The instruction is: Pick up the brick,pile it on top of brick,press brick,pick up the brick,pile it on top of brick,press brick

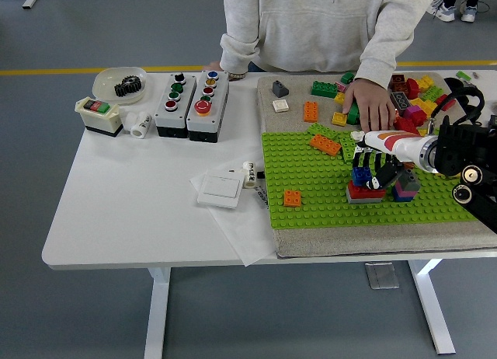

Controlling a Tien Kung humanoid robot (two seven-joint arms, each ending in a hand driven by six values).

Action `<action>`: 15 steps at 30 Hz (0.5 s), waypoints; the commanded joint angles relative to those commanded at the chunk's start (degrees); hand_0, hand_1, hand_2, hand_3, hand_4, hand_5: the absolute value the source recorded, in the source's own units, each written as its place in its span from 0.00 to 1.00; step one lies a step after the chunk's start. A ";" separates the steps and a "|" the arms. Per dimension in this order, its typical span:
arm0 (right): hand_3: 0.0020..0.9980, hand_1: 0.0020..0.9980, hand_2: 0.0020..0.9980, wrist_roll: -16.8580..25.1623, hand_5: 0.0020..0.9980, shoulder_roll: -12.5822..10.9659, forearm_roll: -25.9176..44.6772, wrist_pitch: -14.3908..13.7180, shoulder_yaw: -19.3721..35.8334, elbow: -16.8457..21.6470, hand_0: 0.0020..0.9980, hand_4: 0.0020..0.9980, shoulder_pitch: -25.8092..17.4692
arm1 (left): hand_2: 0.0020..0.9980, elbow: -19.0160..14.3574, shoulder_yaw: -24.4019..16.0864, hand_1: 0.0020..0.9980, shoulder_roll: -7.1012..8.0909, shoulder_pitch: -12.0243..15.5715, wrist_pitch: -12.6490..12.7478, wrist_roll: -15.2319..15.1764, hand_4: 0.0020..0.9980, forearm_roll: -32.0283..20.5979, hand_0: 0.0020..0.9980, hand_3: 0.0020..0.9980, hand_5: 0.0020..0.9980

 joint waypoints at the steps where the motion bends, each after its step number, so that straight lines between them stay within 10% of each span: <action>1: 0.48 0.44 0.48 0.00 0.15 0.00 0.01 0.01 0.01 0.01 0.42 0.71 -0.01 | 0.79 0.00 0.00 0.79 0.00 0.00 0.00 0.00 0.77 0.00 0.75 0.68 0.64; 15: 0.48 0.44 0.48 0.36 0.15 -0.18 0.17 0.42 -0.29 0.63 0.42 0.71 -0.32 | 0.79 0.05 0.22 0.79 -0.02 -0.25 0.06 -0.11 0.77 -0.33 0.75 0.67 0.64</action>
